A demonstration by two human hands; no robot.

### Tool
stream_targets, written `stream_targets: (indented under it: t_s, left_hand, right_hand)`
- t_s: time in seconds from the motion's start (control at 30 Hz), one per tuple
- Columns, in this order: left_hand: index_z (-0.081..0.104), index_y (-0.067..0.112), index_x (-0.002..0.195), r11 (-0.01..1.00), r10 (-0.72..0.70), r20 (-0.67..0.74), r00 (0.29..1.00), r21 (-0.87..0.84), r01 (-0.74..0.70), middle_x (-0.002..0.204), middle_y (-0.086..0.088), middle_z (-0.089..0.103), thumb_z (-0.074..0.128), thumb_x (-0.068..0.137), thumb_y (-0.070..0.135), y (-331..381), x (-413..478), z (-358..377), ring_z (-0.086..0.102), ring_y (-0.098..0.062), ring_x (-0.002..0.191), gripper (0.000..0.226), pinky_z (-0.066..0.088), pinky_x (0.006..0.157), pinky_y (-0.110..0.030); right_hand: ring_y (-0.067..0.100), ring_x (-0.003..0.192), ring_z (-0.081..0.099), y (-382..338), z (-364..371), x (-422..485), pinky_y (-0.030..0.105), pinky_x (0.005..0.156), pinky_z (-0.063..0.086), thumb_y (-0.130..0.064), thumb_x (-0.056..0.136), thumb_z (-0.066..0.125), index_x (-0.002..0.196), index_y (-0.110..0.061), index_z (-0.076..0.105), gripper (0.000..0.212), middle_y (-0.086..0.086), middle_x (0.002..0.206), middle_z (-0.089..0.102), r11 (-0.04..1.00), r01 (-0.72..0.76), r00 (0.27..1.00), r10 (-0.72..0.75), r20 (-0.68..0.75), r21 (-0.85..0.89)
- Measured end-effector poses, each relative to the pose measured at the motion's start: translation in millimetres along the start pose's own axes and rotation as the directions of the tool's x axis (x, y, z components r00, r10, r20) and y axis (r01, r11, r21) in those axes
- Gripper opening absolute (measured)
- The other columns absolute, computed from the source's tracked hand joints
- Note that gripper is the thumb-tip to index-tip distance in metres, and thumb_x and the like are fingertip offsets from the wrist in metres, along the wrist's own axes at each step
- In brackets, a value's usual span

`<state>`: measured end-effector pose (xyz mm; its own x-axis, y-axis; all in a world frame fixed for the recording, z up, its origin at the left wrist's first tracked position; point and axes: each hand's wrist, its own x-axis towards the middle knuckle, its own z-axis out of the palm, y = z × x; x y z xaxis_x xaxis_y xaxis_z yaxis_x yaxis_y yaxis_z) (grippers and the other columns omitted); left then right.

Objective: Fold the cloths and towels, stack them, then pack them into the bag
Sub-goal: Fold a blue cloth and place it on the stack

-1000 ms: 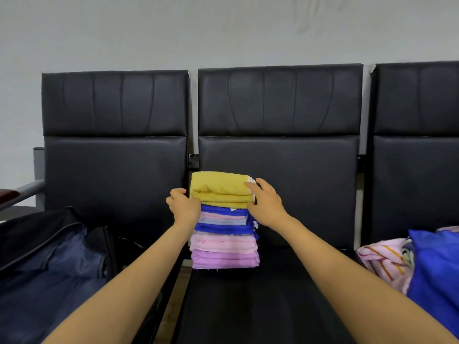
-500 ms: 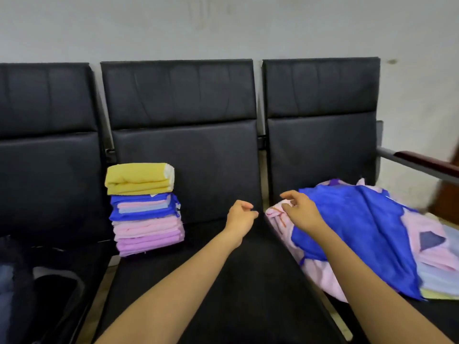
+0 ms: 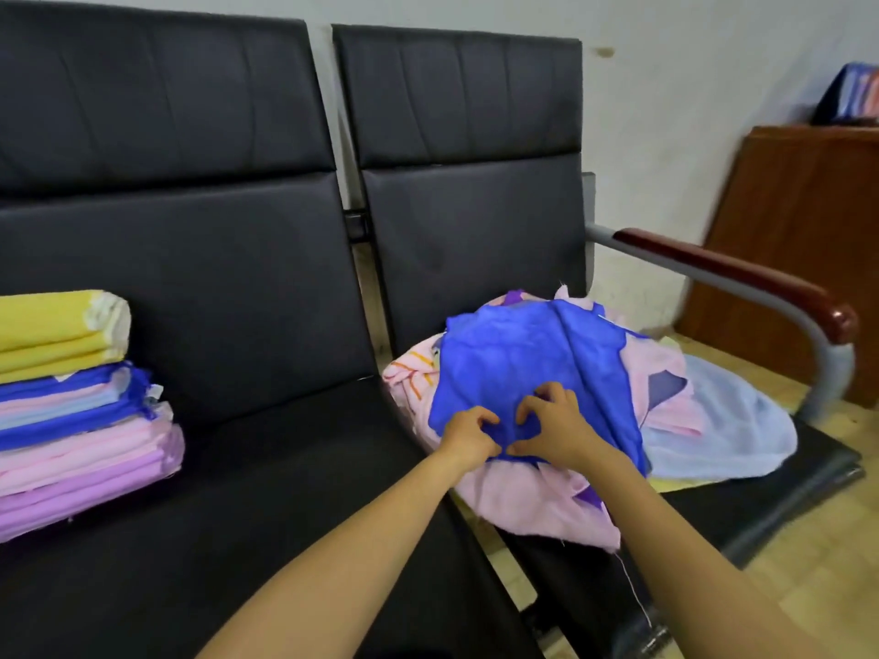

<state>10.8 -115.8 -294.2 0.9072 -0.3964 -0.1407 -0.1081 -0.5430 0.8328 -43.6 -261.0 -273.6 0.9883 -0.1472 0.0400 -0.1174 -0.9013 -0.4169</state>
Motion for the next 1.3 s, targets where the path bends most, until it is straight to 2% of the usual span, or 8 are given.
stream_targets:
  t_s: [0.3, 0.43, 0.57, 0.7, 0.83, 1.03, 1.17, 1.3]
  left_hand:
    - [0.057, 0.019, 0.121, 0.99, 0.084, -0.036, 0.996, 0.113, -0.08, 0.129, -0.006, 0.042, 0.074, 0.081, 0.022, -9.3, -6.1, 6.5, 0.042, -0.021, 0.118, 0.043, 0.035, 0.105, -0.029]
    - [0.061, 0.012, 0.112, 0.966, 0.26, -0.214, 0.942, 0.053, -0.255, 0.119, -0.004, 0.049, 0.064, 0.09, 0.023, 7.5, -21.8, -10.4, 0.042, -0.015, 0.111, 0.025, 0.036, 0.1, -0.026]
    - [0.052, 0.01, 0.101, 0.921, 0.245, -0.33, 0.912, -0.216, -0.325, 0.091, 0.003, 0.056, 0.047, 0.099, 0.016, 41.6, -43.6, -44.1, 0.051, -0.008, 0.08, 0.008, 0.041, 0.074, -0.022]
    - [0.055, 0.007, 0.096, 0.875, 0.365, -0.357, 0.86, -0.185, -0.448, 0.089, 0.001, 0.058, 0.052, 0.096, 0.015, 70.2, -67.1, -88.2, 0.053, -0.011, 0.08, 0.008, 0.046, 0.076, -0.027]
    - [0.064, 0.007, 0.089, 0.864, 0.422, -0.316, 0.85, -0.145, -0.482, 0.073, 0.006, 0.061, 0.066, 0.088, 0.015, 85.1, -102.5, -126.8, 0.053, -0.004, 0.068, 0.008, 0.044, 0.069, -0.016]
    - [0.069, 0.021, 0.081, 0.895, 0.379, -0.434, 0.817, -0.055, -0.443, 0.081, 0.008, 0.069, 0.071, 0.085, 0.023, 82.7, -162.3, -194.3, 0.064, -0.007, 0.082, 0.005, 0.051, 0.075, -0.021]
    - [0.066, 0.024, 0.075, 0.906, 0.323, -0.61, 0.724, -0.022, -0.422, 0.076, 0.009, 0.066, 0.072, 0.083, 0.024, 77.9, -209.4, -250.3, 0.059, -0.003, 0.073, 0.011, 0.044, 0.065, -0.012]
    - [0.063, 0.017, 0.073, 0.94, 0.221, -0.679, 0.7, -0.042, -0.337, 0.074, 0.001, 0.064, 0.074, 0.082, 0.026, 62.9, -246.4, -299.4, 0.057, -0.013, 0.071, 0.017, 0.046, 0.066, -0.027]
  right_hand:
    - [0.034, 0.126, 0.033, 0.8, 17.5, -1.2, 0.042, 0.093, 0.039, -0.021, 0.096, 0.053, 0.105, -0.003, 0.061, 0.022, 0.012, 0.135, 0.043, 0.991, 0.052, 0.976, -0.077, -0.205, -0.125]
    - [0.023, 0.08, 0.049, -23.8, -5.3, -13.8, 0.026, 0.073, 0.042, -0.01, 0.098, 0.047, 0.087, -0.009, 0.05, 0.012, 0.007, 0.086, 0.054, 0.918, 0.234, 0.923, -0.106, -0.369, 0.32]
    - [0.013, 0.076, 0.05, -43.1, -22.3, -23.0, 0.018, 0.068, 0.043, -0.014, 0.095, 0.055, 0.093, -0.012, 0.044, 0.012, 0.001, 0.086, 0.052, 0.818, 0.296, 0.908, -0.081, -0.411, 0.493]
    - [0.013, 0.091, 0.051, -61.9, -20.1, -30.6, 0.016, 0.078, 0.044, -0.017, 0.083, 0.07, 0.106, -0.016, 0.043, 0.036, 0.0, 0.103, 0.049, 0.854, 0.318, 0.913, -0.16, -0.375, 0.41]
    - [0.008, 0.064, 0.043, -107.8, -31.3, -45.7, 0.022, 0.058, 0.04, -0.04, 0.087, 0.065, 0.093, -0.019, 0.045, 0.03, -0.004, 0.077, 0.046, 0.824, 0.322, 0.908, -0.128, -0.4, 0.467]
    - [0.026, 0.071, 0.05, -176.4, -58.4, -63.4, 0.041, 0.068, 0.043, -0.005, 0.09, 0.043, 0.091, -0.012, 0.048, 0.008, 0.0, 0.074, 0.052, 0.882, 0.323, 0.911, -0.191, -0.366, 0.342]
    - [0.03, 0.079, 0.05, -214.1, -75.5, -77.4, 0.036, 0.061, 0.037, 0.001, 0.083, 0.045, 0.097, -0.012, 0.045, 0.019, 0.005, 0.093, 0.05, 0.964, 0.26, 0.917, -0.227, -0.327, 0.062]
    - [0.03, 0.079, 0.049, -235.7, -84.3, -89.9, 0.034, 0.062, 0.036, 0.0, 0.084, 0.045, 0.101, -0.011, 0.047, 0.02, 0.004, 0.096, 0.045, 0.955, 0.295, 0.903, -0.29, -0.317, -0.036]
